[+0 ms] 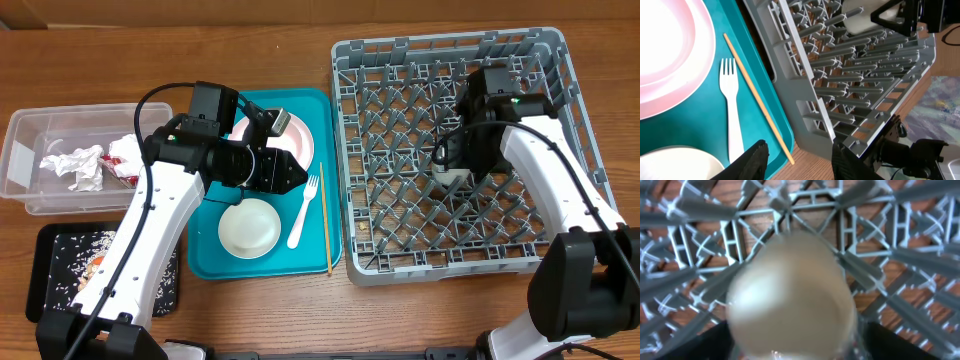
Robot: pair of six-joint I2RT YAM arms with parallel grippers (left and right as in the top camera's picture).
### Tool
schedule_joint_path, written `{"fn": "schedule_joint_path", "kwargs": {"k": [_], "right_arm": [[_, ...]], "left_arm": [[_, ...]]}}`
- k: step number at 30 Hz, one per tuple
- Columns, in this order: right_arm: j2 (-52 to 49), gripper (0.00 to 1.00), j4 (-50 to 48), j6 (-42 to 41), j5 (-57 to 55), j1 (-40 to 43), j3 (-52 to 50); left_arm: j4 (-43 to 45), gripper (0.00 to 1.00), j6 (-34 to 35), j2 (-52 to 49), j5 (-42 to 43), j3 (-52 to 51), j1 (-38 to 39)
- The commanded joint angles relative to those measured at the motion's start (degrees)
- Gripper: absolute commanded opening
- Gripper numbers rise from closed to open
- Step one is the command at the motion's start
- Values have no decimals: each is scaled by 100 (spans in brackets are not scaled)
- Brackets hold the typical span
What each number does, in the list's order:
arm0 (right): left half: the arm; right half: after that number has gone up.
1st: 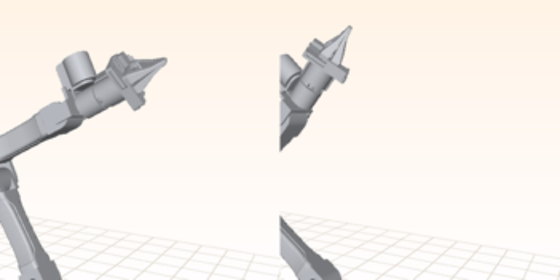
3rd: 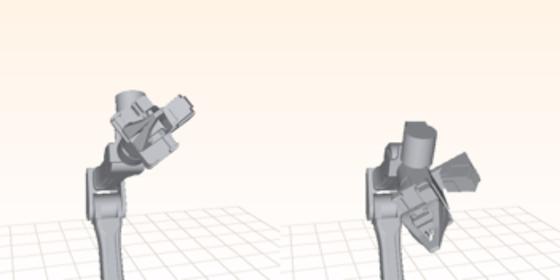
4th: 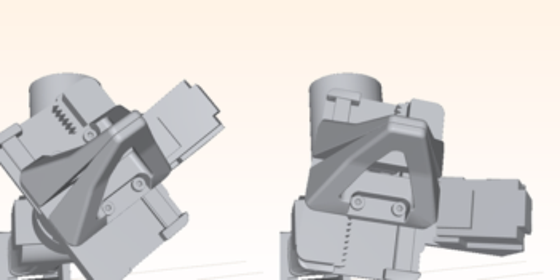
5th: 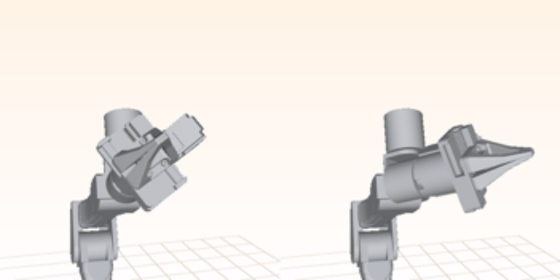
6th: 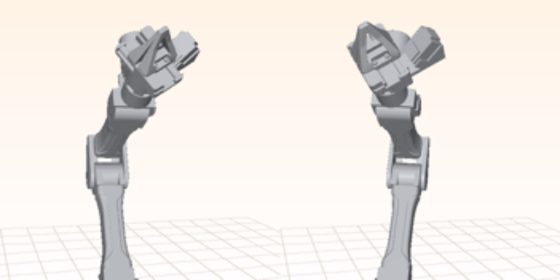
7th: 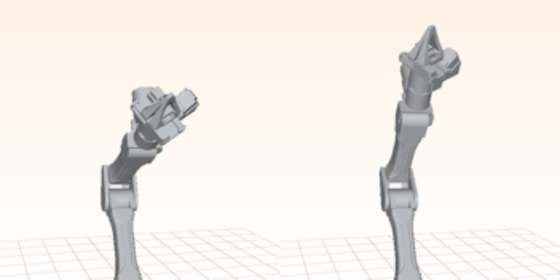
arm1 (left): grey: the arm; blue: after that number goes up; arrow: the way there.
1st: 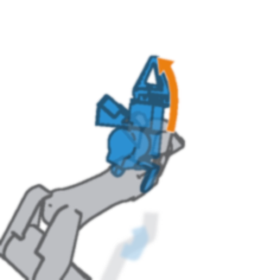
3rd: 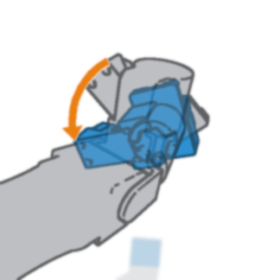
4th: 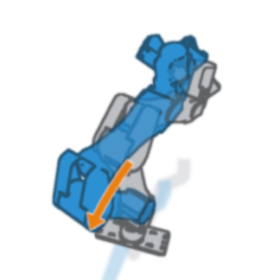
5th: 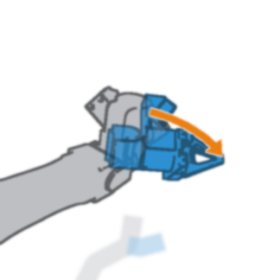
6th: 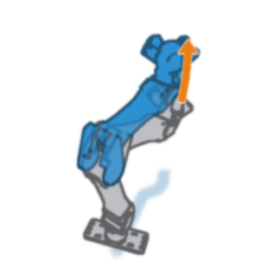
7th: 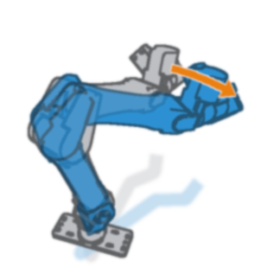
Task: Sort waste into correct bins and load items into the dishwasher
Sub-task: 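Lower the cup upside down into the grey rack and open the right gripper, then move the left gripper to the white bowl and the right gripper toward the tray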
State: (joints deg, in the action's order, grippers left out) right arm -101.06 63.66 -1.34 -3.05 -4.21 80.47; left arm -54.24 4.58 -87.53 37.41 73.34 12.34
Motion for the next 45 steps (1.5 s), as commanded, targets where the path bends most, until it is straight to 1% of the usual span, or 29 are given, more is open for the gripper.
{"fn": "schedule_joint_path", "kwargs": {"k": [1,5,10,13,15,18,23,27,31,36,39,41,45], "right_arm": [[44,100,111,-11,-26,-33,404],[44,100,389,-11,133,-33,693],[96,100,933,-13,990,-33,1355],[181,100,1405,-9,1543,-33,1733],[269,100,1727,72,1961,-35,1897],[306,100,2057,332,2468,-35,1899],[302,100,2629,328,2905,-35,1888],[302,100,2848,328,3182,-35,1886],[302,100,2837,330,3613,-37,1886],[302,100,2704,330,3652,-271,1735],[302,100,2533,330,3613,-573,1609],[302,100,2177,302,3340,-942,1436],[302,100,1749,-50,3047,-1405,1165]], "left_arm": [[2,45,79,-11,-39,-7,-33],[-17,44,76,-11,-39,-7,-33],[-125,40,76,-4,-184,-7,-55],[-192,41,76,33,-258,-7,-87],[-254,40,107,79,-621,-7,-101],[-413,41,339,98,-1207,-7,-107],[-796,43,428,98,-1862,-7,-105],[-1069,46,424,98,-2347,-7,-107],[-1189,47,444,96,-2855,-7,-107],[-1300,47,625,96,-3405,-13,-107],[-1322,47,625,96,-3554,-17,-107],[-1314,46,719,96,-3751,-61,-107],[-1248,45,837,96,-3807,-297,-107]]}}
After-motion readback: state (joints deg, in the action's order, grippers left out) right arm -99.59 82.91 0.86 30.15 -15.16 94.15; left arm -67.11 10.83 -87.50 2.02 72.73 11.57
